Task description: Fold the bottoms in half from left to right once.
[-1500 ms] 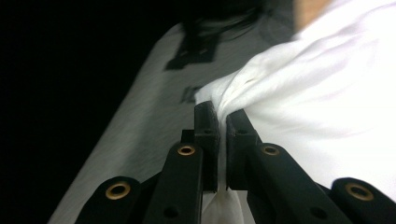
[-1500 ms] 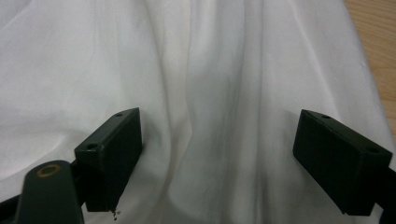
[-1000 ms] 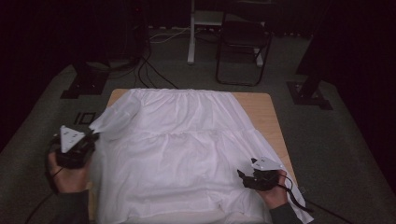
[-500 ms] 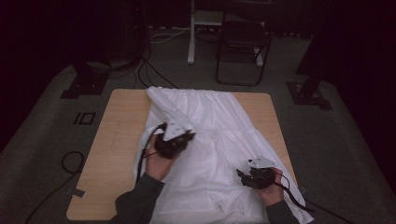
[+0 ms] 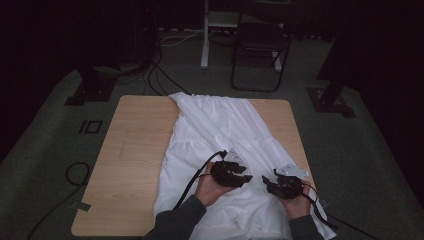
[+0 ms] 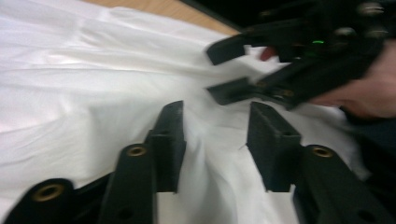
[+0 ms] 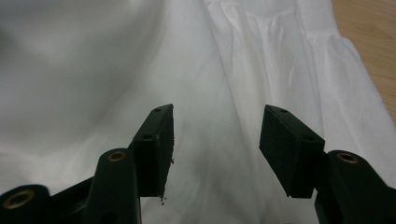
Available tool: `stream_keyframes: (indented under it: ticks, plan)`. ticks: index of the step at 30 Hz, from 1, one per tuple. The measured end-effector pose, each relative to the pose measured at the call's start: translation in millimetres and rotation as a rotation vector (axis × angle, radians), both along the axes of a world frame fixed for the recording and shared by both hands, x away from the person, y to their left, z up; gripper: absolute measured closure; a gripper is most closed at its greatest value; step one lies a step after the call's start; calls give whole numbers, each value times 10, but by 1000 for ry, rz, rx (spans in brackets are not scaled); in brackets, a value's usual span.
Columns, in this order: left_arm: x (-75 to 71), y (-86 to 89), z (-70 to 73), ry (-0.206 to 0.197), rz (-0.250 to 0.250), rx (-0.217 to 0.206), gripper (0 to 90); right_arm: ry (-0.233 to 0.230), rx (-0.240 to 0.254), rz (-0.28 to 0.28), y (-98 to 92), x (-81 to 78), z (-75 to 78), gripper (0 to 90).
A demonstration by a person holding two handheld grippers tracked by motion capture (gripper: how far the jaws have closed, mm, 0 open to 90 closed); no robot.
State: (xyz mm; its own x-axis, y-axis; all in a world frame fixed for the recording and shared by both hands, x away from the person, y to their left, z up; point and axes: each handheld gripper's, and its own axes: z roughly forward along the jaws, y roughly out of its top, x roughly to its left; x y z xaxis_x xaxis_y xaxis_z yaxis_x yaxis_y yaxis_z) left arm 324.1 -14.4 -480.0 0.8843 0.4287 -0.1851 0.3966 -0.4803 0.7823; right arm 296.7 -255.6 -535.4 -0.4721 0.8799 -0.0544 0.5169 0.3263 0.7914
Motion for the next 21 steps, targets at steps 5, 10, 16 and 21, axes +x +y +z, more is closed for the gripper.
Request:
stream_keyframes:
  ticks: [5,10,16,21]
  plan:
    - [-149,156,227,-47,-14,-65,509,-12,19,-12,32,29,79,430]
    - [-99,445,270,-129,109,-11,495,-21,48,24,168,72,207,441]
    - [0,925,149,-190,300,78,489,-5,54,98,494,155,274,337]
    - [-6,1420,-42,-182,442,125,466,74,3,115,703,285,108,310]
